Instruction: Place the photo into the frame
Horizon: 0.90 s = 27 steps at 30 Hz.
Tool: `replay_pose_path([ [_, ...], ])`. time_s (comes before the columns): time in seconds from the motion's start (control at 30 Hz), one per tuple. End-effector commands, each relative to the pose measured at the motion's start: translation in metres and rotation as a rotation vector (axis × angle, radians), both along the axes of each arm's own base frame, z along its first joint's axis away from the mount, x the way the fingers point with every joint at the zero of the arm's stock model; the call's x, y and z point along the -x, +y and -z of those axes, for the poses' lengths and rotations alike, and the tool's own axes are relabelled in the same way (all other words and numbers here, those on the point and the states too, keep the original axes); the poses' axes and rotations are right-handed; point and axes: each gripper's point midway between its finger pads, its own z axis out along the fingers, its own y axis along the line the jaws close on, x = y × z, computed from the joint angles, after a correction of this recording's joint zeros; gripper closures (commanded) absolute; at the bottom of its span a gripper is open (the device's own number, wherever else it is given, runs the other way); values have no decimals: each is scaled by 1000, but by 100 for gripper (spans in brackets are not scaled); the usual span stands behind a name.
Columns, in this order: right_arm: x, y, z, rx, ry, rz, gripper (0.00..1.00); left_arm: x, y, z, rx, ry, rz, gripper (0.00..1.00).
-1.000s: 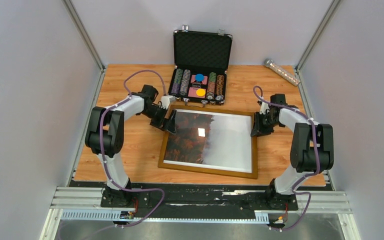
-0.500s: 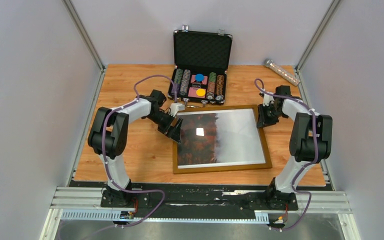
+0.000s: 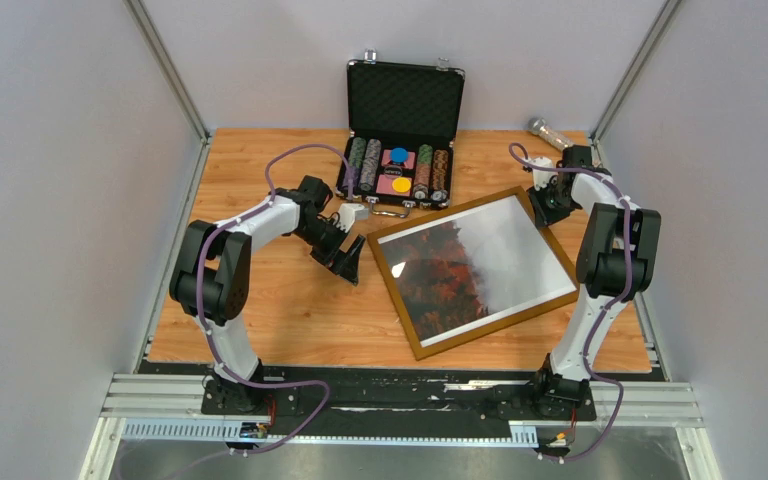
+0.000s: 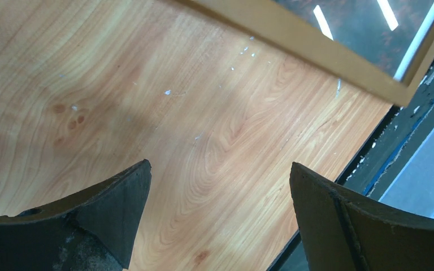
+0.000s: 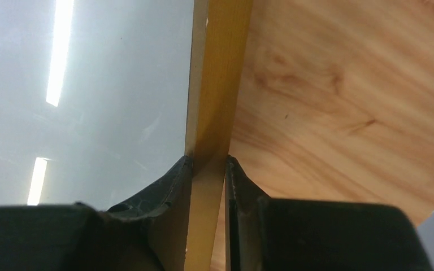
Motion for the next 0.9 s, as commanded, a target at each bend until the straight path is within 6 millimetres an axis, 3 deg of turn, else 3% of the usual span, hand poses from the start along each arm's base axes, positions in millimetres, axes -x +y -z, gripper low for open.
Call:
replay_pose_path([
  [0.0, -50, -27, -23, 136, -131, -89, 94, -17, 0, -14, -3, -84, 2, 0],
  [0.1, -69, -31, -28, 145, -163, -74, 87, -25, -2, -12, -11, -93, -21, 0],
  [0.2, -82, -30, -37, 117, -195, -36, 71, -32, -6, -13, -9, -101, -39, 0],
  [0.3, -89, -29, -48, 91, -227, 28, 57, -38, -12, -13, -12, -112, -51, 0],
  [0.43, -87, -32, -65, 35, -263, 133, 47, -47, -19, -10, -25, -136, -48, 0],
  [0.6, -69, -43, -84, -37, -280, 260, 41, -61, -32, -7, -25, -150, -56, 0],
  [0.7, -46, -50, -94, -79, -283, 323, 41, -72, -39, -9, -21, -172, -68, 0],
  [0.87, 2, -57, -93, -124, -256, 385, 40, -86, -51, -8, -10, -186, -88, 0],
])
